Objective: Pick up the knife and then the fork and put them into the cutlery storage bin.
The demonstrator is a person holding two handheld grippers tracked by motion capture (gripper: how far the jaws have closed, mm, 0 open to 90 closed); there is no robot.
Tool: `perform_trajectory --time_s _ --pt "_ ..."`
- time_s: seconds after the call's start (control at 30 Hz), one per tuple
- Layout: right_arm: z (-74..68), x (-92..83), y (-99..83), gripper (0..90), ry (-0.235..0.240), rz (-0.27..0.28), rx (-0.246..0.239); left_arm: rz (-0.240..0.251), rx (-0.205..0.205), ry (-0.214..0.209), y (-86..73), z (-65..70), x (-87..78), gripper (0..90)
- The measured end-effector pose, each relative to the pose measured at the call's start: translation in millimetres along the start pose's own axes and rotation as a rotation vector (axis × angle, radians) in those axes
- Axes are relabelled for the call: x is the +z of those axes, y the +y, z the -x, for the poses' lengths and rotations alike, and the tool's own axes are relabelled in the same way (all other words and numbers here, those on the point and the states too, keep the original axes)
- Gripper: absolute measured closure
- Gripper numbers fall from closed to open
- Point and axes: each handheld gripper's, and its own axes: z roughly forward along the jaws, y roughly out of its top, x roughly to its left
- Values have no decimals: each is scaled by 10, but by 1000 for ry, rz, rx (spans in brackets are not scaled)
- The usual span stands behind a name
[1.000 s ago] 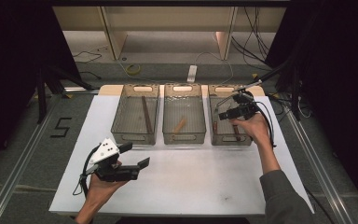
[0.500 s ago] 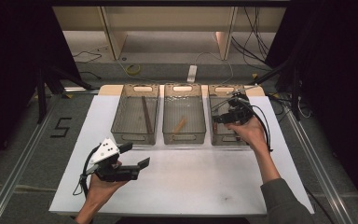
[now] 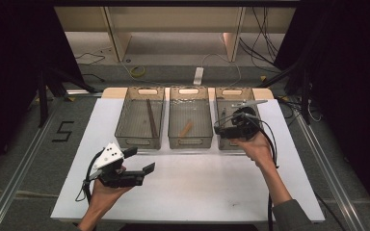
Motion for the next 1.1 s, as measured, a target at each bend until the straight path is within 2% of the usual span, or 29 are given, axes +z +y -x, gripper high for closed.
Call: perform_trajectory --time_s 0.17,0.4,0.47,0.57,0.7,0.83,0.97,1.1 --pt "-141 -23 -77 200 21 17 -26 0 0 0 -1 -1 -1 151" --pt "-249 -61 -196 179 75 50 -40 -1 -4 0 -4 -9 0 151" --pt "-277 -91 -234 179 86 78 -35 -2 -4 -1 -3 -10 1 151" --pt "-310 -119 -303 176 110 92 -37 -3 -4 -2 0 -11 5 150" --pt "-331 -174 -422 176 146 116 -23 -4 -7 -3 -1 -8 14 151" --pt "-336 -248 -523 176 149 149 -15 -9 -6 -7 -1 -6 22 151" --pt "-320 -331 -638 176 147 181 -5 -6 -29 -21 -1 -25 24 151" --pt "-304 -389 -770 176 151 205 7 -8 -26 -18 0 -27 22 151"
